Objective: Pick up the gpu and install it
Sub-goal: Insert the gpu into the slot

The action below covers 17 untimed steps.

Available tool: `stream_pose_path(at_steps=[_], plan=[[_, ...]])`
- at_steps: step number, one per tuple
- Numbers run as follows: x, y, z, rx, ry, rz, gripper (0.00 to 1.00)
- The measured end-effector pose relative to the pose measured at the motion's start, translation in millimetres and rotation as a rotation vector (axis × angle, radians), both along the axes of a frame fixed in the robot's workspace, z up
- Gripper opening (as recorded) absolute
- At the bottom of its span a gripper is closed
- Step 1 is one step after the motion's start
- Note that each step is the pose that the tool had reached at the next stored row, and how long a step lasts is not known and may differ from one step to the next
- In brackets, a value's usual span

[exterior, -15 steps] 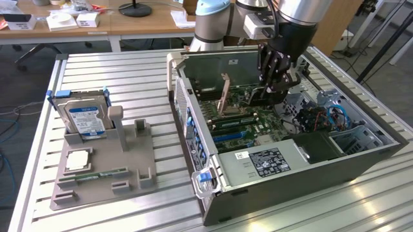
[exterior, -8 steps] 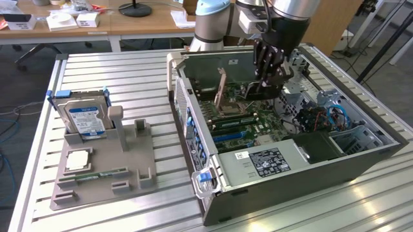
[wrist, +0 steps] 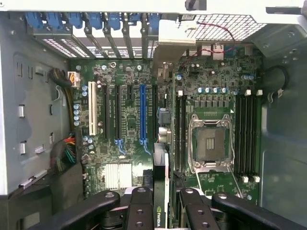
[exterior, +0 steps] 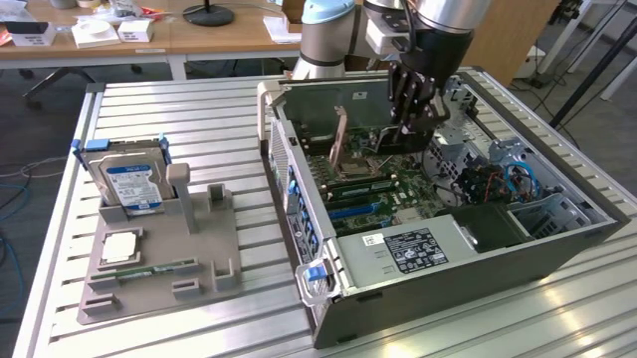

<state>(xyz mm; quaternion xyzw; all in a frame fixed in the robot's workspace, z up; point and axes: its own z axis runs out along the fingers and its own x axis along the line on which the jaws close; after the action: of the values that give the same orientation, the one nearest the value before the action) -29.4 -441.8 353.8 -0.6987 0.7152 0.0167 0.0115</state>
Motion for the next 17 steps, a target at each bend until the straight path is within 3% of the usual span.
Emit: stream_pose_path(at_steps=[6,17], plan=[[0.1,0.0,-2.3,-0.0002,0.0001,0.059,0.26],[0.1,-0.1,-8.6,-0.0002,0.0001,0.063,0.26]])
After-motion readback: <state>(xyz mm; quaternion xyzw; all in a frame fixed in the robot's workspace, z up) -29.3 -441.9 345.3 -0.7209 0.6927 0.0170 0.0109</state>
